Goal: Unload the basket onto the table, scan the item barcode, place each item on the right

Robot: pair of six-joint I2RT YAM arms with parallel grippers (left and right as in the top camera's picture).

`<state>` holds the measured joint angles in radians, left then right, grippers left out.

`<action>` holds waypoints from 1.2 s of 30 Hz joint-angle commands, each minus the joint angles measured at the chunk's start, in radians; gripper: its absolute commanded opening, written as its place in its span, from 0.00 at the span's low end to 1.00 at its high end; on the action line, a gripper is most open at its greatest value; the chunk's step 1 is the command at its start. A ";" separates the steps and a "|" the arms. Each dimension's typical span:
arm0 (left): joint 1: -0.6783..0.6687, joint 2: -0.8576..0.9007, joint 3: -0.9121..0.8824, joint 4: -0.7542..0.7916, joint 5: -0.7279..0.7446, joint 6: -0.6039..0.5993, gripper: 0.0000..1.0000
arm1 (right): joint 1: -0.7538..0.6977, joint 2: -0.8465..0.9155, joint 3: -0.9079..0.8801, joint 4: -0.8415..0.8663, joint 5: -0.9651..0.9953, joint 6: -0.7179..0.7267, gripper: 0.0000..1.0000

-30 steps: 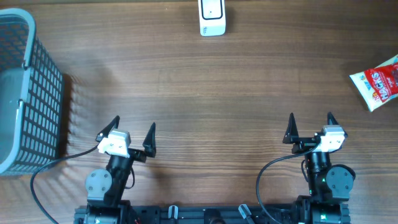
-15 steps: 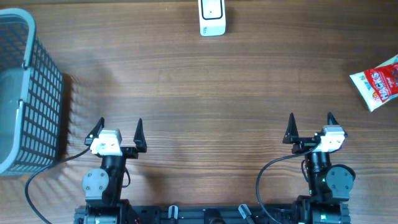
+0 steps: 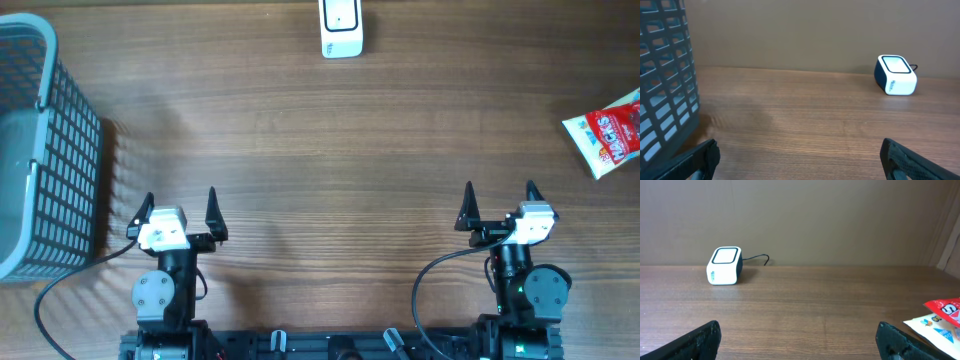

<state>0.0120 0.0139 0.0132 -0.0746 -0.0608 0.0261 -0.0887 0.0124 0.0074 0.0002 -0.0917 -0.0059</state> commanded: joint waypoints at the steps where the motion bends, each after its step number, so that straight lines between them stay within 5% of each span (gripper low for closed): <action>1: 0.011 -0.011 -0.008 0.003 -0.019 0.023 1.00 | -0.004 -0.009 -0.002 0.002 0.014 -0.013 1.00; 36: 0.001 -0.011 -0.008 0.003 0.026 0.048 1.00 | -0.004 -0.009 -0.002 0.002 0.014 -0.013 1.00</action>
<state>0.0143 0.0139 0.0132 -0.0746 -0.0509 0.0521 -0.0887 0.0124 0.0074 0.0006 -0.0917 -0.0059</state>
